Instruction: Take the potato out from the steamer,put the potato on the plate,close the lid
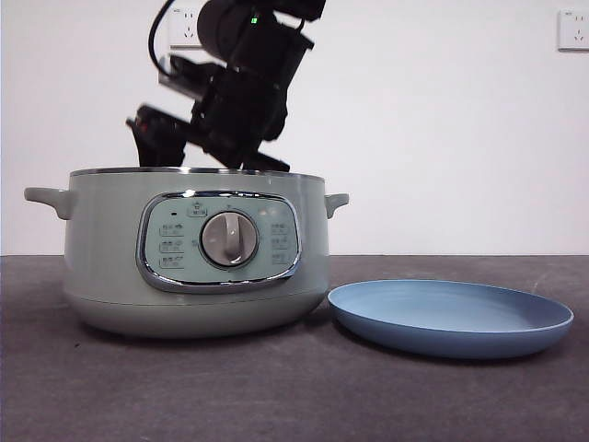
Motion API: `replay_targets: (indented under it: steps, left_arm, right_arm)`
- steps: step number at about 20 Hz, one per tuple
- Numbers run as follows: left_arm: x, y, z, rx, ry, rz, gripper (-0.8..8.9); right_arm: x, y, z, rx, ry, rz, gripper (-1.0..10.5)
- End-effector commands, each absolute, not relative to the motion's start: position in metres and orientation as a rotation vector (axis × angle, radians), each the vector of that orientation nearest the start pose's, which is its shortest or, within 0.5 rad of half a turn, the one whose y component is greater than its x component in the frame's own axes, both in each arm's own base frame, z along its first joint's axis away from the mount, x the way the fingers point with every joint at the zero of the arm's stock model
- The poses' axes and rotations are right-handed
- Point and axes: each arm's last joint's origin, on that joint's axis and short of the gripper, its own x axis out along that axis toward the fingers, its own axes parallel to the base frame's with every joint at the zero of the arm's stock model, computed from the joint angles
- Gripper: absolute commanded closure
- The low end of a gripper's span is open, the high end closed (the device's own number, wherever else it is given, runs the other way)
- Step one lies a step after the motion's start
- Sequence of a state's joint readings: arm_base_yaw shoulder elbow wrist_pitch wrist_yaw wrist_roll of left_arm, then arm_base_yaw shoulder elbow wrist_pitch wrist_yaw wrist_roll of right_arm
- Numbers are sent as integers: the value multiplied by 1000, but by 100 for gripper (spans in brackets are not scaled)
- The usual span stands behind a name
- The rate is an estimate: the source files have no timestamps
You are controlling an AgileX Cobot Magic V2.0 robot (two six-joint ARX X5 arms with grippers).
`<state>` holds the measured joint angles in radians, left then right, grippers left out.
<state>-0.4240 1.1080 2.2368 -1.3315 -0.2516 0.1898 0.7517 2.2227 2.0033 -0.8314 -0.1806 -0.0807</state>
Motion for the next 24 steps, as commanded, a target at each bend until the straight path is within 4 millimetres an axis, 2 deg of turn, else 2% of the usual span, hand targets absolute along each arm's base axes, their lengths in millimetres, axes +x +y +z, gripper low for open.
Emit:
replay_targets:
  steps: [1, 2, 3, 5, 6, 8, 11, 14, 16, 20, 24]
  left_arm:
    - [42, -11, 570, 241, 152, -186, 822]
    - [43, -11, 570, 242, 156, -187, 822]
    - [43, -11, 569, 241, 160, -187, 822]
    - [43, -12, 569, 241, 161, -187, 822]
    - [43, -12, 569, 241, 161, -186, 822]
    - [45, -12, 569, 241, 163, -187, 822]
    - [53, -16, 569, 246, 175, -188, 822]
    - [67, -22, 569, 254, 198, -190, 822]
    - [76, -27, 568, 257, 210, -214, 822]
    - [102, -43, 566, 259, 241, -343, 822]
    - [132, -59, 560, 273, 275, -443, 822]
  right_arm:
    - [348, 335, 229, -431, 989, 853, 734]
    - [348, 336, 229, -448, 979, 854, 881]
    - [348, 336, 229, -460, 974, 850, 957]
    - [348, 335, 233, -461, 970, 844, 958]
    - [348, 335, 242, -459, 966, 845, 958]
    - [346, 332, 275, -446, 928, 849, 958]
    - [335, 313, 344, -413, 834, 844, 958]
    - [313, 273, 409, -376, 765, 815, 958]
    - [297, 245, 439, -352, 724, 790, 958]
    - [272, 189, 475, -318, 722, 708, 958]
    - [261, 140, 501, -217, 674, 527, 958]
